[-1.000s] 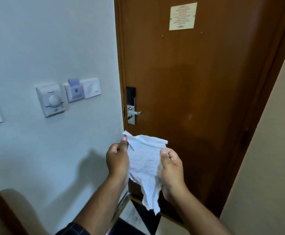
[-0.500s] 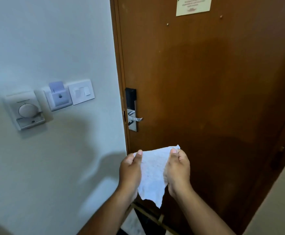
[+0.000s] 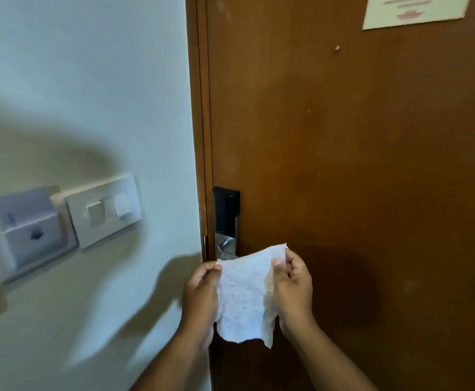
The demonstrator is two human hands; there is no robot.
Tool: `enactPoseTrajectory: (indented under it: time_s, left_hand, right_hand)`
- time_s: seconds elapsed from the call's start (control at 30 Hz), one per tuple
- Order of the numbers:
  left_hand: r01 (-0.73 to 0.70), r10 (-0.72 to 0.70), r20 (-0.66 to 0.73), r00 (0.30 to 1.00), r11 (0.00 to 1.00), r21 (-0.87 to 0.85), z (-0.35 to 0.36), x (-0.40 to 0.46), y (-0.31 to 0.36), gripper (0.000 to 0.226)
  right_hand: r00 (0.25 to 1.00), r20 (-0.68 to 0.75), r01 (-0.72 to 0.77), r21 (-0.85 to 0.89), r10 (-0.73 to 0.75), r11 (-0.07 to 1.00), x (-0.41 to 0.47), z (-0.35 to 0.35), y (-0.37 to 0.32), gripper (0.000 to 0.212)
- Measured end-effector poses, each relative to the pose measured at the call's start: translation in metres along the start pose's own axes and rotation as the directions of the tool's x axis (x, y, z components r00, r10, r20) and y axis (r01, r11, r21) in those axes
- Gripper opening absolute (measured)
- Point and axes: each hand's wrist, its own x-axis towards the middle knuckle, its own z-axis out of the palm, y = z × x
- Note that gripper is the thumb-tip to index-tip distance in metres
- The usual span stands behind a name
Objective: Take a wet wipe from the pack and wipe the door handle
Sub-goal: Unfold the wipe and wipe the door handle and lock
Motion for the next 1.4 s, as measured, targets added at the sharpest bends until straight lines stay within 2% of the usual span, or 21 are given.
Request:
enactPoseTrajectory:
  time_s: [0.1, 0.2, 0.33, 0.43, 0.5, 0.57, 0.63, 0.7, 0.73, 0.8, 0.87, 0.93, 0.97, 1.0, 1.07, 1.13, 1.17, 1.2, 1.27, 1.33, 1.4]
  left_hand:
    - [-0.044, 0.045, -0.013, 0.999, 0.998, 0.047, -0.002, 0.060, 0.002, 0.015]
    - [-0.065, 0.070, -0.029, 0.997, 0.985, 0.160, 0.011, 0.109, -0.009, 0.018]
    - [-0.031, 0.052, -0.056, 0.997, 0.946, 0.322, 0.024, 0.149, -0.032, 0.020]
    - [0.000, 0.028, -0.075, 0.997, 0.937, 0.349, 0.024, 0.167, -0.042, 0.018]
    - [0.004, 0.023, -0.071, 0.997, 0.936, 0.351, 0.023, 0.174, -0.044, 0.013]
    - [-0.007, 0.040, -0.083, 0.996, 0.932, 0.362, 0.021, 0.180, -0.044, 0.006]
    - [-0.027, 0.069, -0.099, 0.993, 0.925, 0.378, 0.019, 0.184, -0.044, 0.002]
    - [-0.081, 0.145, -0.122, 0.982, 0.905, 0.418, 0.017, 0.187, -0.040, 0.011]
    - [-0.142, 0.221, -0.128, 0.967, 0.882, 0.450, 0.016, 0.188, -0.035, 0.016]
    - [-0.331, 0.435, -0.094, 0.896, 0.792, 0.512, 0.018, 0.191, -0.017, 0.026]
    - [-0.499, 0.611, -0.011, 0.791, 0.656, 0.567, 0.028, 0.196, 0.010, 0.037]
    - [-0.591, 0.725, 0.115, 0.679, 0.447, 0.671, 0.043, 0.206, 0.039, 0.053]
    - [-0.612, 0.761, 0.185, 0.622, 0.324, 0.721, 0.053, 0.212, 0.054, 0.062]
    - [-0.625, 0.784, 0.251, 0.568, 0.213, 0.751, 0.062, 0.219, 0.069, 0.069]
    - [-0.646, 0.807, 0.371, 0.459, 0.017, 0.763, 0.081, 0.237, 0.099, 0.079]
    - [-0.638, 0.806, 0.456, 0.376, -0.131, 0.758, 0.094, 0.254, 0.121, 0.085]
    - [-0.633, 0.805, 0.480, 0.350, -0.175, 0.754, 0.098, 0.262, 0.128, 0.087]
    - [-0.634, 0.805, 0.491, 0.333, -0.195, 0.749, 0.101, 0.267, 0.130, 0.088]
    - [-0.645, 0.813, 0.500, 0.297, -0.216, 0.733, 0.105, 0.271, 0.125, 0.089]
    - [-0.666, 0.820, 0.526, 0.227, -0.263, 0.698, 0.110, 0.272, 0.117, 0.091]
    - [-0.674, 0.823, 0.546, 0.157, -0.315, 0.668, 0.114, 0.274, 0.115, 0.092]
  right_hand:
    - [0.993, -0.066, 0.087, -0.093, -0.093, 0.992, 0.037, 0.039, 0.008, 0.037]
    - [0.975, -0.136, 0.121, -0.335, -0.175, 0.934, 0.072, 0.061, 0.025, 0.027]
    - [0.974, -0.055, 0.112, -0.724, -0.219, 0.680, 0.096, 0.067, 0.046, 0.022]
    - [0.946, -0.018, 0.187, -0.785, -0.323, 0.590, 0.105, 0.061, 0.053, 0.024]
    - [0.889, 0.085, 0.337, -0.786, -0.450, 0.518, 0.101, 0.062, 0.053, 0.030]
    - [0.780, 0.350, 0.562, -0.757, -0.519, 0.333, 0.095, 0.068, 0.054, 0.046]
    - [0.713, 0.656, 0.696, -0.704, -0.249, 0.141, 0.096, 0.076, 0.056, 0.081]
    - [0.688, 0.725, 0.725, -0.688, -0.008, 0.043, 0.103, 0.076, 0.063, 0.103]
    - [0.678, 0.735, 0.735, -0.678, -0.019, 0.001, 0.105, 0.073, 0.064, 0.099]
    - [0.637, 0.762, 0.761, -0.645, -0.115, -0.064, 0.105, 0.067, 0.070, 0.083]
    - [0.475, 0.839, 0.844, -0.520, -0.266, -0.133, 0.103, 0.069, 0.080, 0.064]
    - [0.313, 0.913, 0.886, -0.380, -0.261, -0.268, 0.108, 0.073, 0.087, 0.054]
    - [0.266, 0.940, 0.886, -0.326, -0.214, -0.330, 0.112, 0.075, 0.089, 0.055]
    - [0.252, 0.957, 0.879, -0.289, -0.145, -0.380, 0.115, 0.078, 0.087, 0.054]
    - [0.281, 0.960, 0.861, -0.253, -0.001, -0.441, 0.122, 0.086, 0.082, 0.051]
    - [0.286, 0.955, 0.821, -0.202, 0.078, -0.534, 0.124, 0.100, 0.075, 0.050]
    - [0.254, 0.964, 0.812, -0.169, 0.077, -0.559, 0.125, 0.109, 0.075, 0.051]
    - [0.235, 0.970, 0.827, -0.168, 0.059, -0.536, 0.126, 0.117, 0.074, 0.052]
    - [0.248, 0.967, 0.888, -0.204, 0.056, -0.412, 0.134, 0.130, 0.066, 0.055]
    - [0.243, 0.970, 0.919, -0.223, 0.024, -0.324, 0.136, 0.136, 0.056, 0.053]
    - [0.311, 0.950, 0.926, -0.308, -0.024, -0.218, 0.136, 0.124, 0.058, 0.056]
